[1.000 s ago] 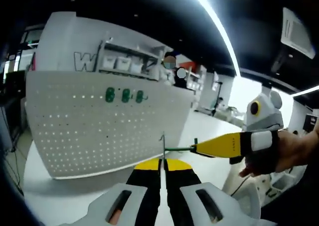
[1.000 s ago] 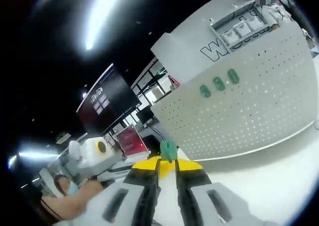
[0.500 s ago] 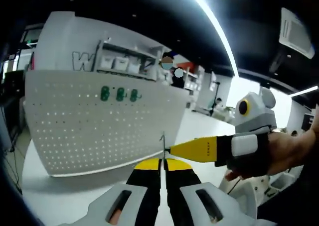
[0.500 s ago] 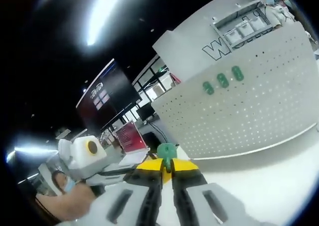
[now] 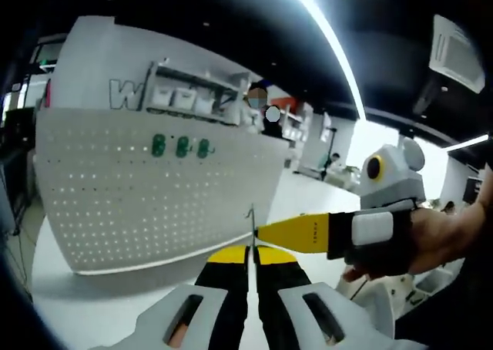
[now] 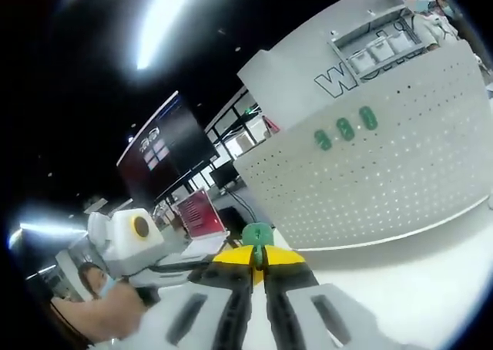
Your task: Insert the hook assembly into the mounting plate slot until the hook locks in place.
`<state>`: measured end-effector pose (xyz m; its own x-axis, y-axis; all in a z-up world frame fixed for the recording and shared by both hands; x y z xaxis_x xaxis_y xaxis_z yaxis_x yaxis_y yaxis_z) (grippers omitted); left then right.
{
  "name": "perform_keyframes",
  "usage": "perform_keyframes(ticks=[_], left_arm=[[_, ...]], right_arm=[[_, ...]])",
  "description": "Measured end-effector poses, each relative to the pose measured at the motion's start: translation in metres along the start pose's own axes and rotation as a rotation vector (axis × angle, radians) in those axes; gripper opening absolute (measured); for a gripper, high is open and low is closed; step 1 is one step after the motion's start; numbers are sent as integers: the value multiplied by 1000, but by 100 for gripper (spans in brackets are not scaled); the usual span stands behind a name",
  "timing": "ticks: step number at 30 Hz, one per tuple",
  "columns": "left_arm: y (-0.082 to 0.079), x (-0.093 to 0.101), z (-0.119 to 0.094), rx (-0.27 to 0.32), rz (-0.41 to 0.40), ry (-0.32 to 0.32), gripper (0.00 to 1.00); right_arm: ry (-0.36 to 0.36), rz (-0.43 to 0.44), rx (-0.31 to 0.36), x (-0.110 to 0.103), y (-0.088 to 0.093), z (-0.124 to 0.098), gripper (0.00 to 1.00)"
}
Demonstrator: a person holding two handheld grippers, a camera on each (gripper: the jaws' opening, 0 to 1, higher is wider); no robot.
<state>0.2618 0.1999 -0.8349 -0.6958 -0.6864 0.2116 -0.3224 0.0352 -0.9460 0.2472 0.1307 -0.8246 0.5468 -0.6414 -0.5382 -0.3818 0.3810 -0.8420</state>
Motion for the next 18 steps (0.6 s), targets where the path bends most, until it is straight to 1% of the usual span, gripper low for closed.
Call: perform_keyframes(ticks=[3,8,10,11,12,13,14,16,18], left_arm=[[0,0,0,2,2,3,2],[0,-2,-1,17,48,7,3],[-1,-2,-1,22,37,13,3],[0,-2,-1,20,25,15,4],[0,-3,-2,25,29,13,4],[1,-3,-2,23,37,11,7],[2,-2,-2,16,44,7,12],[4,-1,-2,21,41,3,25],[5,0,-3,21,32,5,29]], right_arm=[[-3,-9,-2,0,0,0,1],[-11,-7,-3,-1,0,0,1],[-16,-10,-1,-3,-1,1,1],[-16,-20,-5,-3,-1,1,1],[-18,-54,-14,-5,-1,1,0],[-29,-83,-14,-8,-3,2,0],[-35,-102,-25,-10,-3,3,0],[-38,-158,-43,-13,-3,4,0],[-43,-186,-54,-16,-3,5,0]])
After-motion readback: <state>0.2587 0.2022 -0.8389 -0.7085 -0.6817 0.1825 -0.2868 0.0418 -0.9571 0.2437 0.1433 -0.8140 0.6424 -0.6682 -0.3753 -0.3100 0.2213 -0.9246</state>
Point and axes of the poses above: the point that each gripper's makers call its tool centre point, and the gripper's own axes: z roughly forward along the fingers, x roughly to its right, y roughly out of its underside, the point moved 5 cm from there along -z, roughly backward along the fingers, and after that the axes turned 8 degrees about -y, right-handed, at the moved point
